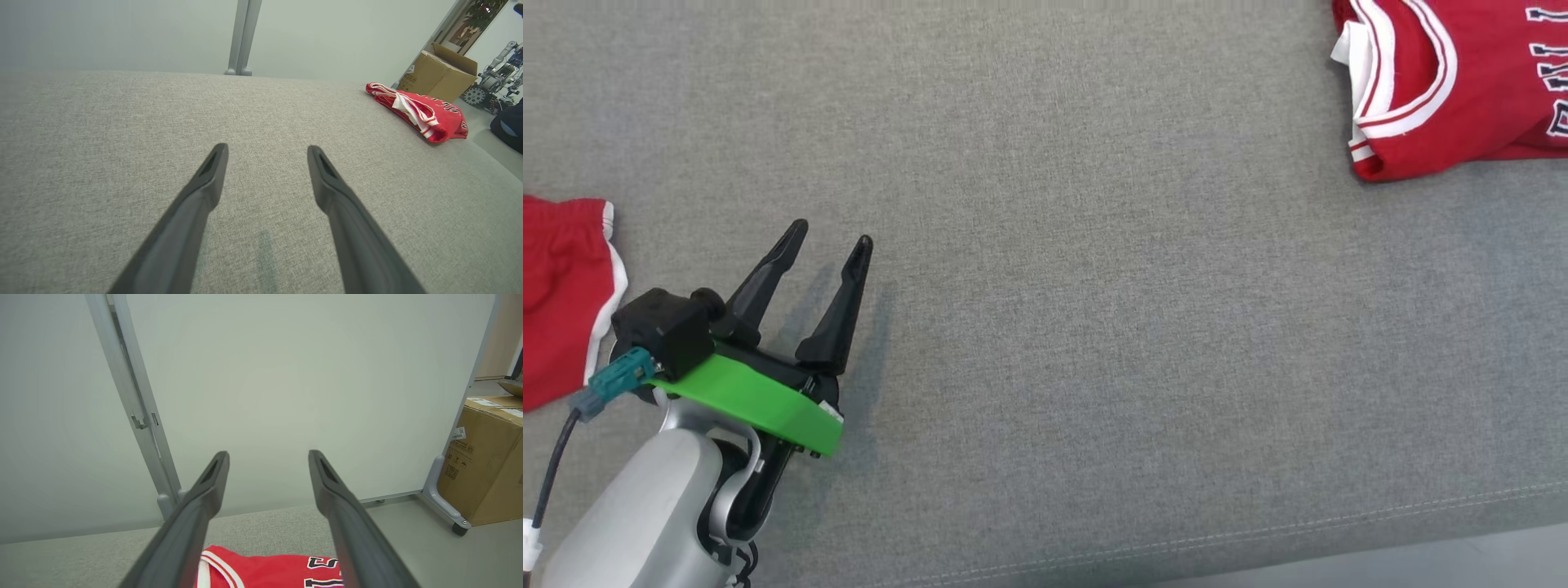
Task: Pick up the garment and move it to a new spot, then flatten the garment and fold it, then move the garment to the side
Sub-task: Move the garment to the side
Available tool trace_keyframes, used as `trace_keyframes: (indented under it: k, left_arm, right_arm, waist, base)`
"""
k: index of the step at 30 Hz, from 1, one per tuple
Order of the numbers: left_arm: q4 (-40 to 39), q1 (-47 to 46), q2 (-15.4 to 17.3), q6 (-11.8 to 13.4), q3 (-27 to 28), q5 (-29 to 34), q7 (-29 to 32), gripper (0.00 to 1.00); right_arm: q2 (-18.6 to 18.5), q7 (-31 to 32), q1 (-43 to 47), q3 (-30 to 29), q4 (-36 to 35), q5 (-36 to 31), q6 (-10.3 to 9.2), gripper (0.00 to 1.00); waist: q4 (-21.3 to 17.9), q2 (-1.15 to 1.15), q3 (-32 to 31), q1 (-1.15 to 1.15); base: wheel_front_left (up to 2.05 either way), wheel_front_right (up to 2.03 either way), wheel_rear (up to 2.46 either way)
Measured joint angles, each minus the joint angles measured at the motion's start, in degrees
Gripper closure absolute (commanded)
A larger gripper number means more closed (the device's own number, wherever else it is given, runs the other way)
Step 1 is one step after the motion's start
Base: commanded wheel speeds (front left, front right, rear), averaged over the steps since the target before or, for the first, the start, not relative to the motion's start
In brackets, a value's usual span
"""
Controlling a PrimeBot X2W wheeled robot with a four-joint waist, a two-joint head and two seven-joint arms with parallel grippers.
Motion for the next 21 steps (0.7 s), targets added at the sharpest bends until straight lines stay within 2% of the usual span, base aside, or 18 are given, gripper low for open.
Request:
trace_keyframes:
  k: [9, 15, 21]
  left_arm:
    - [2.3, 1.3, -2.3, 0.5, 1.0, -1.1, -0.7, 0.0]
    - [4.2, 4.0, -3.3, 0.6, 1.2, -1.4, -0.7, 0.0]
    - [5.7, 7.5, -3.5, 2.5, 2.8, -2.2, -1.0, 0.0]
  right_arm:
    - [2.1, 0.0, 10.3, -1.7, -4.5, 0.0, 1.34, 0.0]
    - [4.1, 0.0, 18.6, -2.1, -7.0, -0.1, 1.29, 0.0]
    - [7.5, 0.0, 27.4, -2.4, -10.2, -0.1, 0.48, 0.0]
  waist:
    - [1.9, 0.0, -6.7, 0.0]
    - [3.8, 0.0, -11.1, 0.0]
    - [5.7, 0.0, -15.7, 0.0]
  base:
    - [0.0, 0.0, 0.0]
    - [0.0, 0.0, 0.0]
    - [0.0, 0.0, 0.0]
